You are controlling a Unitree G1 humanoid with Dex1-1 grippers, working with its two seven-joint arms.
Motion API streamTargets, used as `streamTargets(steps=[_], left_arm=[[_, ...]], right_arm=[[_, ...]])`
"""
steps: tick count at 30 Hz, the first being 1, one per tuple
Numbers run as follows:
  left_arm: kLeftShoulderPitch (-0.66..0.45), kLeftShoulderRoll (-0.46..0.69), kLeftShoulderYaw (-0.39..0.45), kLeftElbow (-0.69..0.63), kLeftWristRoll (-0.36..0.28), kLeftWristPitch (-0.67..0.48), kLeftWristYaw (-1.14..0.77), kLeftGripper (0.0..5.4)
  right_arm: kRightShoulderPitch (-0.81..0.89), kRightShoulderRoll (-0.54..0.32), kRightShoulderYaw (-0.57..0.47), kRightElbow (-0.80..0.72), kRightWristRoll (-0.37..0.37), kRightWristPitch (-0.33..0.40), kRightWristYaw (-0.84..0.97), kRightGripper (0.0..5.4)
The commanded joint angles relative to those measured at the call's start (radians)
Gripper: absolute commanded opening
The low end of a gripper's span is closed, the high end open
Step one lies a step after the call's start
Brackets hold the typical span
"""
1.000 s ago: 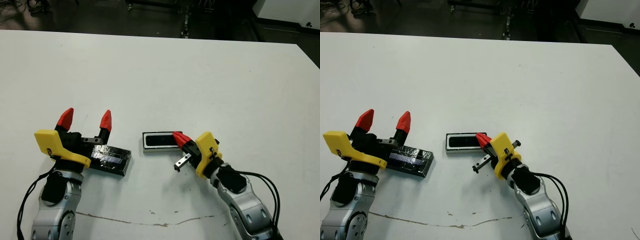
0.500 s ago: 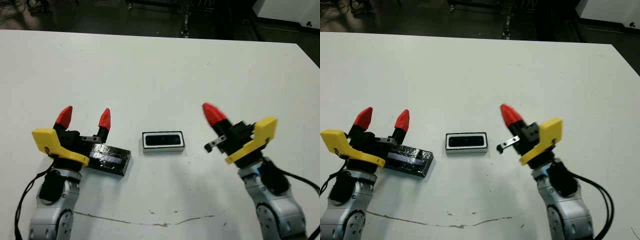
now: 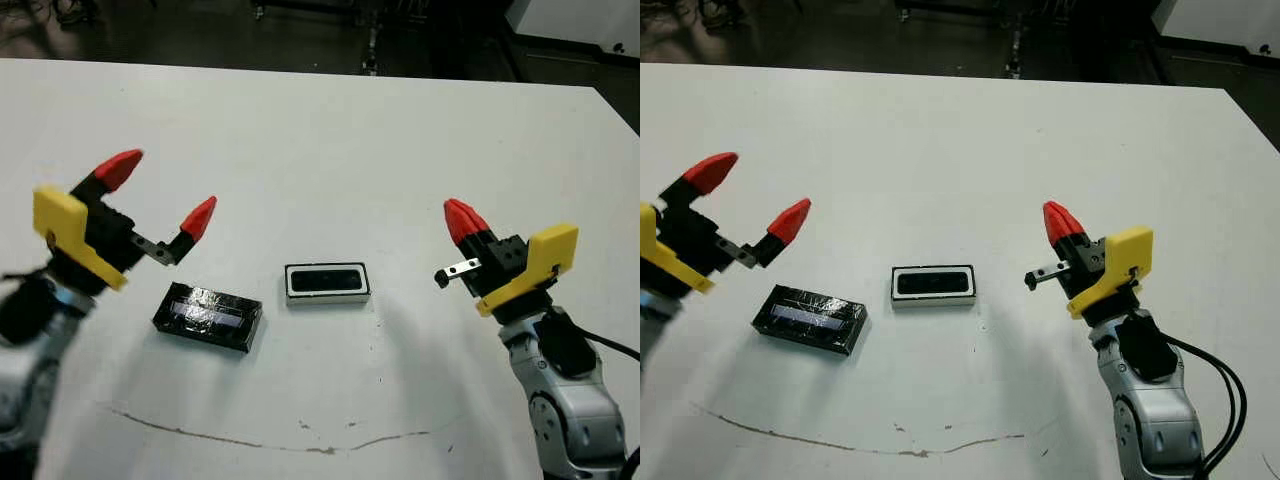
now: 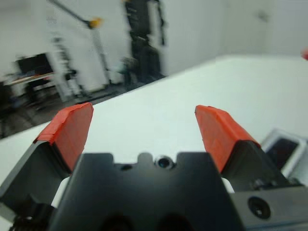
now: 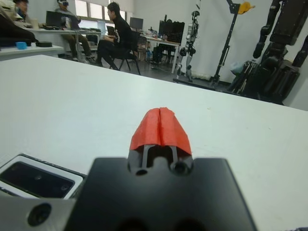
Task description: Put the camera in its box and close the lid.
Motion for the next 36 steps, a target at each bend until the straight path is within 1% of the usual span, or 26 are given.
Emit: streamTargets(steps=[1, 4, 6, 7, 9, 11, 14, 16, 18, 19, 21, 24, 25, 27, 29, 31, 33, 36], left_arm=[[-0.092, 0.156, -0.033, 0.061, -0.010, 0.061, -0.175, 5.40], [-0.246, 0.270, -0.104, 0.194, -0.022, 0.070, -0.426, 5.40], [-0.352, 0.298, -0.159, 0.302, -0.017, 0.045, -0.582, 5.40], [-0.398, 0.305, -0.183, 0.351, -0.006, 0.025, -0.647, 5.40], [-0.492, 0.301, -0.224, 0.467, 0.015, -0.062, -0.795, 5.40], [-0.588, 0.311, -0.319, 0.585, 0.000, -0.154, -0.925, 5.40], [-0.662, 0.346, -0.470, 0.672, -0.068, -0.207, -0.956, 5.40], [-0.690, 0.356, -0.557, 0.710, -0.152, -0.215, -0.956, 5.40], [-0.706, 0.353, -0.616, 0.745, -0.269, -0.166, -0.956, 5.40], [-0.712, 0.352, -0.641, 0.761, -0.307, -0.160, -0.956, 5.40], [-0.726, 0.355, -0.701, 0.773, -0.356, -0.192, -0.956, 5.40], [-0.748, 0.355, -0.781, 0.765, -0.421, -0.178, -0.956, 5.40], [-0.753, 0.355, -0.801, 0.764, -0.437, -0.179, -0.956, 5.40], [-0.763, 0.360, -0.830, 0.757, -0.432, -0.201, -0.956, 5.40], [-0.766, 0.374, -0.849, 0.730, -0.419, -0.197, -0.956, 5.40], [-0.755, 0.383, -0.854, 0.707, -0.426, -0.182, -0.956, 5.40], [-0.740, 0.388, -0.858, 0.690, -0.447, -0.156, -0.956, 5.40], [-0.727, 0.406, -0.867, 0.657, -0.438, -0.136, -0.956, 5.40]], right_arm=[[0.008, -0.009, -0.009, 0.017, -0.006, -0.014, -0.004, 0.01], [0.009, -0.003, -0.007, 0.026, -0.003, -0.012, -0.006, 0.01], [0.009, -0.006, -0.004, 0.036, -0.012, -0.025, -0.003, 0.01], [0.009, -0.006, -0.003, 0.038, -0.015, -0.026, -0.005, 0.01], [0.010, -0.003, -0.004, 0.044, -0.017, -0.027, -0.009, 0.01], [0.009, -0.002, -0.004, 0.056, -0.021, -0.038, -0.009, 0.01], [0.010, 0.002, -0.006, 0.065, -0.020, -0.036, -0.014, 0.01], [0.010, 0.002, -0.005, 0.070, -0.028, -0.040, -0.018, 0.01], [0.011, 0.002, -0.003, 0.073, -0.038, -0.042, -0.023, 0.01], [0.010, 0.001, -0.002, 0.075, -0.041, -0.042, -0.025, 0.01], [0.011, 0.003, 0.000, 0.074, -0.046, -0.038, -0.030, 0.01], [0.014, 0.007, 0.005, 0.065, -0.054, -0.018, -0.044, 0.01], [0.014, 0.008, 0.007, 0.063, -0.057, -0.013, -0.048, 0.01], [0.017, 0.009, 0.010, 0.058, -0.064, -0.003, -0.058, 0.01], [0.020, 0.010, 0.012, 0.054, -0.064, 0.000, -0.061, 0.01], [0.023, 0.008, 0.009, 0.057, -0.058, -0.006, -0.058, 0.01], [0.024, 0.005, 0.007, 0.066, -0.056, -0.024, -0.050, 0.01], [0.026, 0.004, 0.008, 0.065, -0.060, -0.017, -0.054, 0.01]])
